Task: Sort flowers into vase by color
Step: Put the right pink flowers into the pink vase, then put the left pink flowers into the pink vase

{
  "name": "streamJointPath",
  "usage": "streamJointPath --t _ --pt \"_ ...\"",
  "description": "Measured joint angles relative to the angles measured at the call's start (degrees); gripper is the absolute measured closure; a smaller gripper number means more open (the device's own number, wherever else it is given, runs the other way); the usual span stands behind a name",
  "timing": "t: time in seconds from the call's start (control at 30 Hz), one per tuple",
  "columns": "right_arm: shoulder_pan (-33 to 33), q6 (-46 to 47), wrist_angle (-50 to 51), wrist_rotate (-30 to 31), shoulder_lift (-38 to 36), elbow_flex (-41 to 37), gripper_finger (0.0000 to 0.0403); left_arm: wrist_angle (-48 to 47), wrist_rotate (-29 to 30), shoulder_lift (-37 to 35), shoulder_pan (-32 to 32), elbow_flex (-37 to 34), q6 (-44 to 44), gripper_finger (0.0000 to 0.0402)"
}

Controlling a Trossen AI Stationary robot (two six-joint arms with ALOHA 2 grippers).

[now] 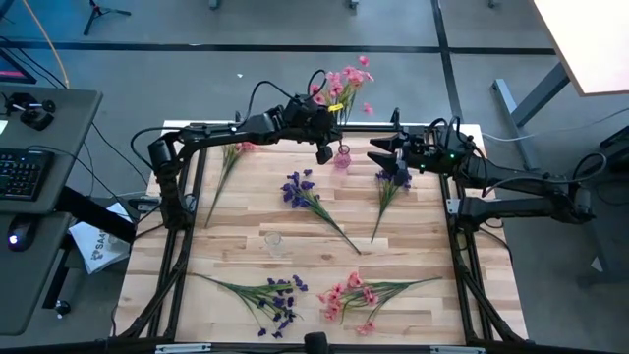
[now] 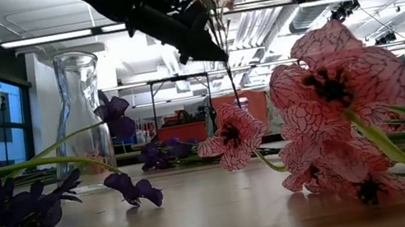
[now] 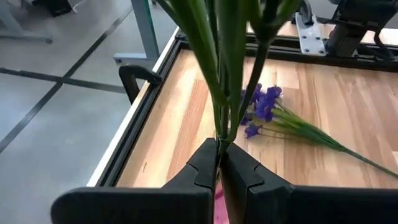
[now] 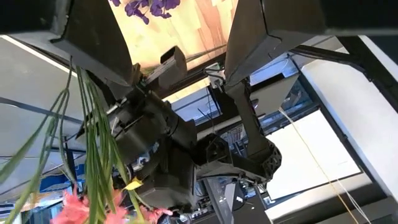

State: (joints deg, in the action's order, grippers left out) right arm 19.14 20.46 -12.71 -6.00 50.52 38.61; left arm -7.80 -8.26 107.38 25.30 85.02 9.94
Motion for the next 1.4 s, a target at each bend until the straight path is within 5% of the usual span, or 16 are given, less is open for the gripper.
streamJointPath --t 0.2,0.7,1.07,1.27,1.4 --pt "0.0 0.0 -0.3 0.4 0.0 0.0 0.0152 -0.1 -0.1 0.3 -0.2 0.0 -1.0 0.0375" --pt "0.0 -1.5 -1.3 2.0 0.0 0.0 0.0152 -8.3 -0.2 -0.5 -0.6 0.0 -3.6 0.0189" --pt "0.0 -2.5 -2.5 3.5 0.0 0.0 0.0152 -23.4 0.9 -6.6 -0.1 0.0 -4.7 0.0177" --pt "0.0 -2.5 -3.5 3.5 0.0 0.0 0.0152 -40.5 0.9 -12.1 -0.1 0.0 -10.9 0.0177" --pt "0.0 -2.5 -3.5 3.5 0.0 0.0 0.0152 -42.4 4.8 -19.5 -0.6 -5.1 -15.5 0.0177"
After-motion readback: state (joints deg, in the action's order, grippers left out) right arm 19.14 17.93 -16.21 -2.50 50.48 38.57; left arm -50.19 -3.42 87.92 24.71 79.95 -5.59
